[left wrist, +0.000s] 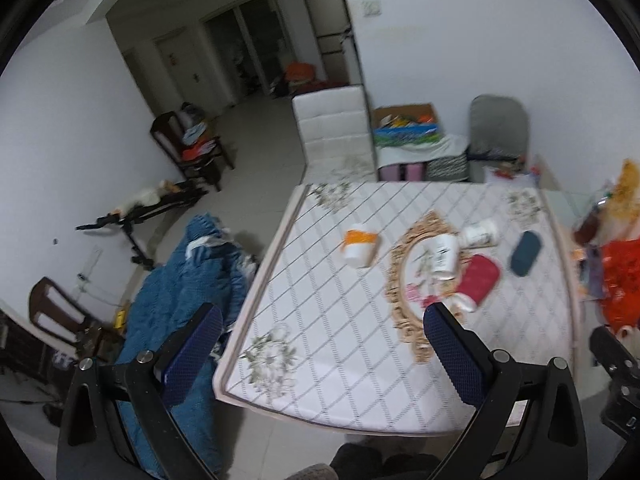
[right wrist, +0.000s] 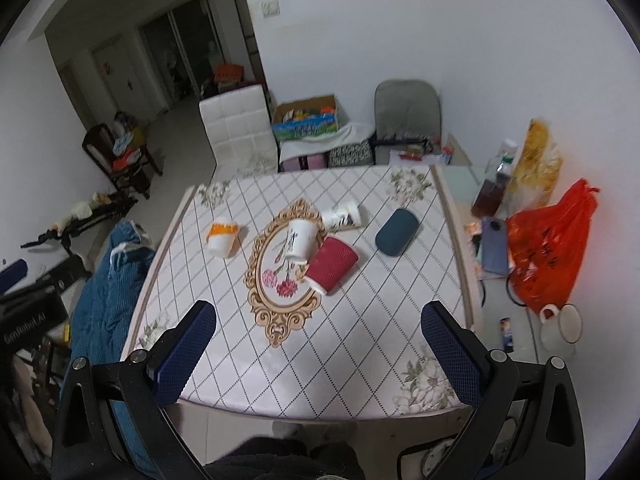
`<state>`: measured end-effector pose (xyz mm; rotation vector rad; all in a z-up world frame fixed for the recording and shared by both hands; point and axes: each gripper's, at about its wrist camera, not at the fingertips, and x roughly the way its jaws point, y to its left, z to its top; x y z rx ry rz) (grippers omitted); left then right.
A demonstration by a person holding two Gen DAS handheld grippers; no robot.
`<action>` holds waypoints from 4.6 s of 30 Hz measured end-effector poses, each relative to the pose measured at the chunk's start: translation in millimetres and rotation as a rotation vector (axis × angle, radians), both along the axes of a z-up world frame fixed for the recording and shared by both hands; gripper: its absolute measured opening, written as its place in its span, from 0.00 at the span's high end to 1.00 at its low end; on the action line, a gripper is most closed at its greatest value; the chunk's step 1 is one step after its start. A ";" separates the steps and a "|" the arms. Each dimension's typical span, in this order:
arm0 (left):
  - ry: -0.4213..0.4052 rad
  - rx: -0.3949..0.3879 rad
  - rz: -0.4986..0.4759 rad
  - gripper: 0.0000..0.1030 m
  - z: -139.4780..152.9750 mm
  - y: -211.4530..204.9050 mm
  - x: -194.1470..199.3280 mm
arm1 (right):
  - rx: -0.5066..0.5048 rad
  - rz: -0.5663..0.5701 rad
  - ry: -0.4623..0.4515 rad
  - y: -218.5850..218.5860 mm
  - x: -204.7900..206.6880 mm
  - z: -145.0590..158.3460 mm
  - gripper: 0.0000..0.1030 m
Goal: Flip cup upside down
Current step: 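Move the left tool to the orange-banded white cup and close around it, then lift the orange-banded cup off the table with the left tool, then close the right tool on the cup while the left tool opens and releases it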
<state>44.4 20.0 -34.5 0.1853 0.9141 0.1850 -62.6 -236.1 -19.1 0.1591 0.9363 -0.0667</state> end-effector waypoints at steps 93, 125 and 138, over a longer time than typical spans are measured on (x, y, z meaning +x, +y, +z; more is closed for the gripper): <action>0.708 -0.129 -0.270 0.33 -290.5 -35.8 179.0 | 0.009 -0.127 0.689 -5.3 150.9 -316.5 0.00; 0.850 -0.247 -0.176 0.31 -393.9 -130.2 88.6 | -0.026 -0.041 0.789 -60.8 72.3 -385.2 0.00; 0.839 -0.272 -0.187 0.13 -403.7 -142.1 69.6 | -0.027 -0.066 0.774 -58.0 101.3 -381.3 0.00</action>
